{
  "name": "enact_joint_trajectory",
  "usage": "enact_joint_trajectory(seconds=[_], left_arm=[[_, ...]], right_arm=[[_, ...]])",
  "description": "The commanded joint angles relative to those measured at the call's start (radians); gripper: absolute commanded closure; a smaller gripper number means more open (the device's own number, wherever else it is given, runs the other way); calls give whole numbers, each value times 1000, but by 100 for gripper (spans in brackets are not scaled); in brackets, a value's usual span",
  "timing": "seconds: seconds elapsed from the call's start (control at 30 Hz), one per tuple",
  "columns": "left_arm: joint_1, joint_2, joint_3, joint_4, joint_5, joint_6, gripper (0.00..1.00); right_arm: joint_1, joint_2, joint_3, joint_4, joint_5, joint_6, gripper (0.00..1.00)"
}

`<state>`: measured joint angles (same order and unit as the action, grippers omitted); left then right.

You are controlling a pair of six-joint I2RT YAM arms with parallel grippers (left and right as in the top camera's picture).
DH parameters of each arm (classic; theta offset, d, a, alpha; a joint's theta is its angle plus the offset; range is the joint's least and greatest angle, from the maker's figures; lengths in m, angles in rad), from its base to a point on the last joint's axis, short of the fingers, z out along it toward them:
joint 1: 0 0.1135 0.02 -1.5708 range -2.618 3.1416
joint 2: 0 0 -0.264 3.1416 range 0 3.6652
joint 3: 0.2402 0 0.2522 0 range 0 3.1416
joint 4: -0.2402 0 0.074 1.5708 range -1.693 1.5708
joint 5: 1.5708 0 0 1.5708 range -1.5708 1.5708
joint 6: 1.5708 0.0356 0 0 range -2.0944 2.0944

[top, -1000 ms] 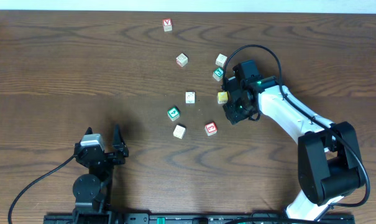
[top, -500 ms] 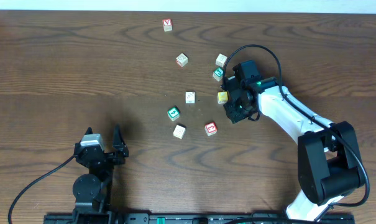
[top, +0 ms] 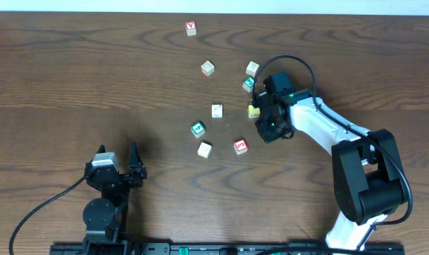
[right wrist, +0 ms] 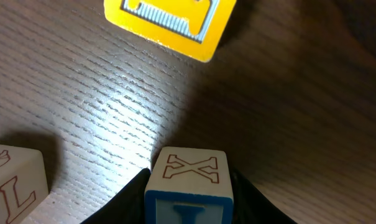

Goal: Lift 5 blocks
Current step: 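Lower the right gripper and grasp the blue 'L' block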

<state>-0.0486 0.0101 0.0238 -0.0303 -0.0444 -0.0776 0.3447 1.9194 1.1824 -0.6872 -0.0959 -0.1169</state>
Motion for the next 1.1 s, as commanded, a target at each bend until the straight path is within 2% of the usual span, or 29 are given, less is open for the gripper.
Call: enact_joint_trajectory(seconds=[0.0, 0.07, 0.13, 0.27, 0.33, 0.43, 0.67, 0.9, 1.07], left_arm=[[-2, -6, -19, -37, -24, 6, 24], [-2, -6, -19, -37, -24, 6, 24], [-2, -6, -19, -37, -24, 6, 24], [-2, -6, -19, -37, -24, 6, 24], [-2, -6, -19, -37, -24, 6, 24], [-2, -6, -19, -37, -24, 6, 24], [-2, -6, -19, -37, -24, 6, 24], [-2, -6, -19, -37, -24, 6, 24], [-2, -6, -19, -37, -24, 6, 24]], right_arm=[[11, 3, -8, 0, 2, 0, 64], [11, 3, -8, 0, 2, 0, 61], [11, 3, -8, 0, 2, 0, 51], [11, 3, -8, 3, 2, 0, 46], [11, 3, -7, 3, 2, 0, 46], [11, 3, -7, 2, 2, 0, 52], [11, 3, -4, 3, 1, 27, 52], [11, 3, -3, 3, -4, 26, 43], [11, 3, 11, -1, -18, 27, 43]])
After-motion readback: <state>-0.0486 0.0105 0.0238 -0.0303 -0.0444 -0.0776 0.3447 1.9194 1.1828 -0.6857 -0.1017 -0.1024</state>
